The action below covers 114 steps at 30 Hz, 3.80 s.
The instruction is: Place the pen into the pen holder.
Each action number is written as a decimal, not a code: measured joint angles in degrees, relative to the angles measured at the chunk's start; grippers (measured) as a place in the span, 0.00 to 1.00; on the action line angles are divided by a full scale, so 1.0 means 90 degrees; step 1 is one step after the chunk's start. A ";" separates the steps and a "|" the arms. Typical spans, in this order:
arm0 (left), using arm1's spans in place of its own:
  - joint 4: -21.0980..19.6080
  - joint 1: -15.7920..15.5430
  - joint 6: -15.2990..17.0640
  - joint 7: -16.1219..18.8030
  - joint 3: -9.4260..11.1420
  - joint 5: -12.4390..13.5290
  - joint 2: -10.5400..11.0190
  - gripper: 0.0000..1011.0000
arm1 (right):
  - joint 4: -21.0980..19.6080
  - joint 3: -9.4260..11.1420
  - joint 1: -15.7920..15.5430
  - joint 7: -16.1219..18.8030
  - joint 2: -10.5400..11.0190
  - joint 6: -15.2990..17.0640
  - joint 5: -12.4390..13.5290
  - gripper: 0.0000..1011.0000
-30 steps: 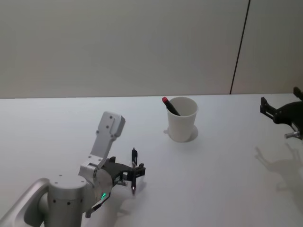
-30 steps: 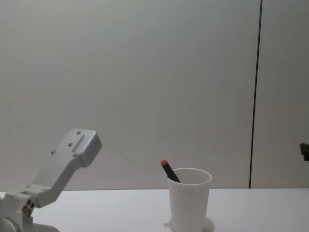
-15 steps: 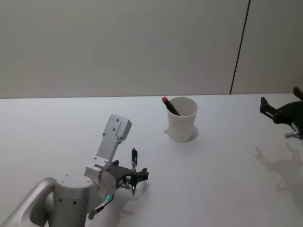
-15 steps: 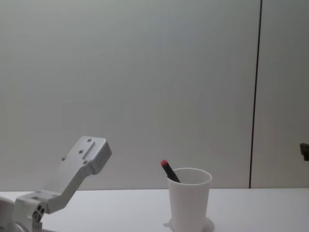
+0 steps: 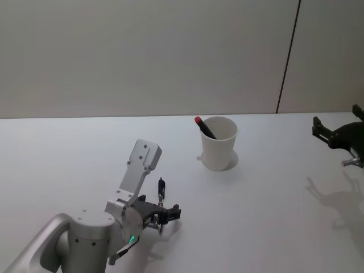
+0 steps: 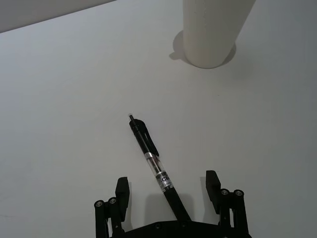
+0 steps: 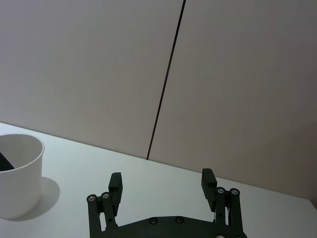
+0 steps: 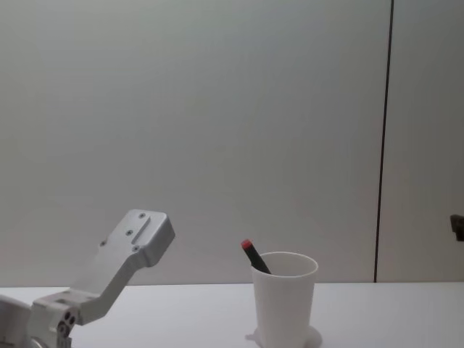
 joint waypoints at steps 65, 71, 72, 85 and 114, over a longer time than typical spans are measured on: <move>-0.0690 0.0368 -0.0484 0.0498 -0.0141 0.0681 0.0073 0.13 | 0.0000 0.0000 0.0000 0.0000 0.0000 0.0000 0.0000 0.99; -0.0928 0.0424 -0.0690 0.0538 -0.0125 0.1081 0.0143 0.13 | 0.0000 0.0000 0.0000 0.0000 0.0000 0.0000 0.0000 0.99; -0.0954 0.0430 -0.0738 0.0539 -0.0123 0.1148 0.0150 0.13 | 0.0000 0.0000 0.0000 0.0000 0.0000 0.0000 0.0000 0.99; -0.1218 0.0490 -0.1672 0.0334 -0.0063 0.2023 0.0266 0.13 | 0.0000 0.0000 0.0000 0.0000 0.0000 0.0000 0.0000 0.99; -0.0660 0.0143 -0.4310 -0.1385 -0.0138 0.2380 0.0287 0.13 | 0.0000 0.0000 0.0000 0.0000 0.0000 0.0000 0.0000 0.99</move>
